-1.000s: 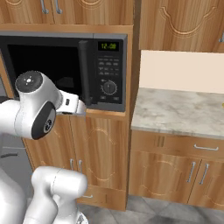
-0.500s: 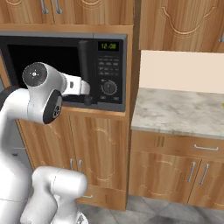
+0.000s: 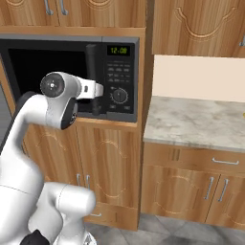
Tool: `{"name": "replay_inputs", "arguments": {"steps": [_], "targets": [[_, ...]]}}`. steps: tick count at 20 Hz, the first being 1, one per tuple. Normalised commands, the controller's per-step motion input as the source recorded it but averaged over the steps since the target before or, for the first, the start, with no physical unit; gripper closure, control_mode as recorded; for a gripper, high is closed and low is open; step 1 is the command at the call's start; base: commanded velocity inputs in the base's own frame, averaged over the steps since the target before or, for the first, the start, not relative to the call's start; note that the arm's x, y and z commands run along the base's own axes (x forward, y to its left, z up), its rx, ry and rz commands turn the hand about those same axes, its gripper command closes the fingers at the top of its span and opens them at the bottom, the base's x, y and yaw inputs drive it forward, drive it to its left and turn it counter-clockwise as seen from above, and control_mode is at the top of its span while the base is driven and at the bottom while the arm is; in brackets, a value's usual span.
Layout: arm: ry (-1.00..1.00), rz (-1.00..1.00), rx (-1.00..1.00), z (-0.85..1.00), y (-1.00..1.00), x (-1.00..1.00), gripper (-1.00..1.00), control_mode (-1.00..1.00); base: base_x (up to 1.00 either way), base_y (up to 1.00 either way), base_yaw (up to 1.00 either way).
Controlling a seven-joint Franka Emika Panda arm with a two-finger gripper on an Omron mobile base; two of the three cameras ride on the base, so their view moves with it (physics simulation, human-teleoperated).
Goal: Open the microwave door.
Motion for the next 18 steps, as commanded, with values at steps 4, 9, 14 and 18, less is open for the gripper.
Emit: {"name": "replay_inputs", "arguments": {"steps": [4,9,14,18], "targets": [[-0.09,0.0,0.01,0.0,0.12,0.55,-1.0,-1.0,0.0,0.0,0.0],[0.0,0.0,0.0,0.0,0.0,0.57,-1.0,-1.0,0.0,0.0,0.0],[0.0,0.0,0.0,0.0,0.0,0.46,-1.0,-1.0,0.0,0.0,0.0],[0.0,0.0,0.0,0.0,0.0,0.4,-1.0,-1.0,0.0,0.0,0.0]]}}
